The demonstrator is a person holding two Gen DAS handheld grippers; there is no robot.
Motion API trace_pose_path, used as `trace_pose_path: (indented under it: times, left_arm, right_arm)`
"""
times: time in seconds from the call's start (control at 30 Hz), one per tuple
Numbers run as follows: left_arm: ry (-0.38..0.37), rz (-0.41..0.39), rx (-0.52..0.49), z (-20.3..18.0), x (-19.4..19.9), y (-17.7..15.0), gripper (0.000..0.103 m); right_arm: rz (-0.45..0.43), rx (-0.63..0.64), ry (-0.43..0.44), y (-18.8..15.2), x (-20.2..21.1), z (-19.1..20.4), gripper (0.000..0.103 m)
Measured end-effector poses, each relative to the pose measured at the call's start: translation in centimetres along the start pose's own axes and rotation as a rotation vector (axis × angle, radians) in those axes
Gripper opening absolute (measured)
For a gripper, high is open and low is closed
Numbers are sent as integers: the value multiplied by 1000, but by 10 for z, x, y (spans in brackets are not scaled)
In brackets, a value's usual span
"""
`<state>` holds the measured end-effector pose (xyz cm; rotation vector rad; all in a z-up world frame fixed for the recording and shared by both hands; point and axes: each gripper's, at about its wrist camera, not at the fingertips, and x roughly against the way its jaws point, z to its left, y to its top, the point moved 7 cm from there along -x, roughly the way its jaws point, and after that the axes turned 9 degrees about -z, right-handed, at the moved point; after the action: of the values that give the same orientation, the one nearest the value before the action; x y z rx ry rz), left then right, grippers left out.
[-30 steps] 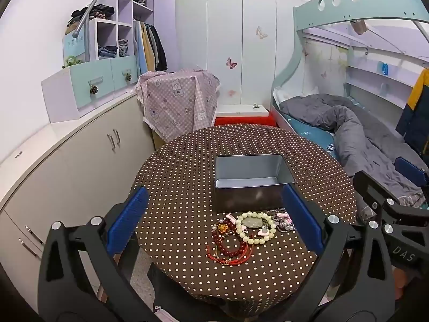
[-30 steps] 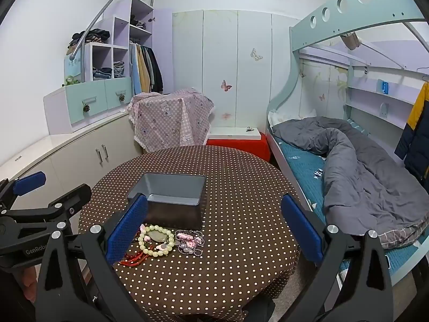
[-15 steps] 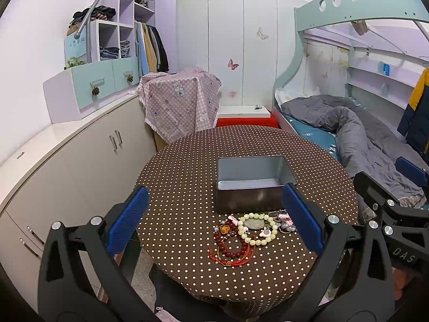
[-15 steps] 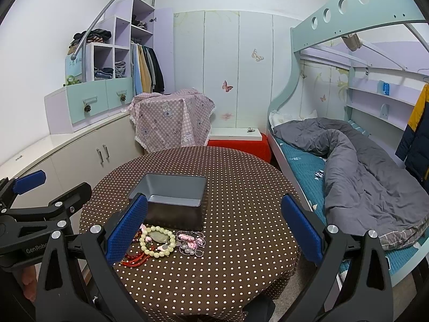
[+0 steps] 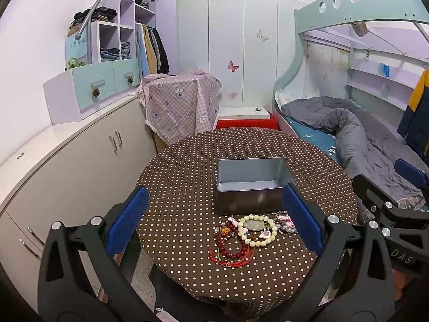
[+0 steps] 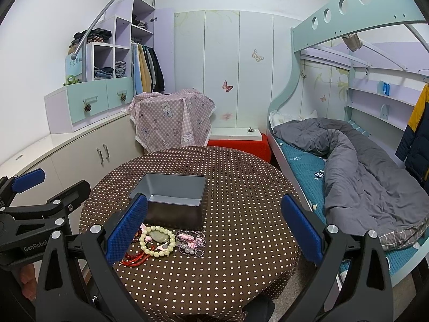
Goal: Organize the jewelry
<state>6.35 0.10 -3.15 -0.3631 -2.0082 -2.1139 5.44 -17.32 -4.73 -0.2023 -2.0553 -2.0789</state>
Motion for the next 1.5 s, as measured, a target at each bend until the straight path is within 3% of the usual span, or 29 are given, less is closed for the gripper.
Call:
trace_pose_path:
  times: [1.5]
  left_arm:
    - [0, -9, 2, 3, -1, 6, 97]
  right_arm:
    - [-2, 7, -1, 8, 7, 7, 95]
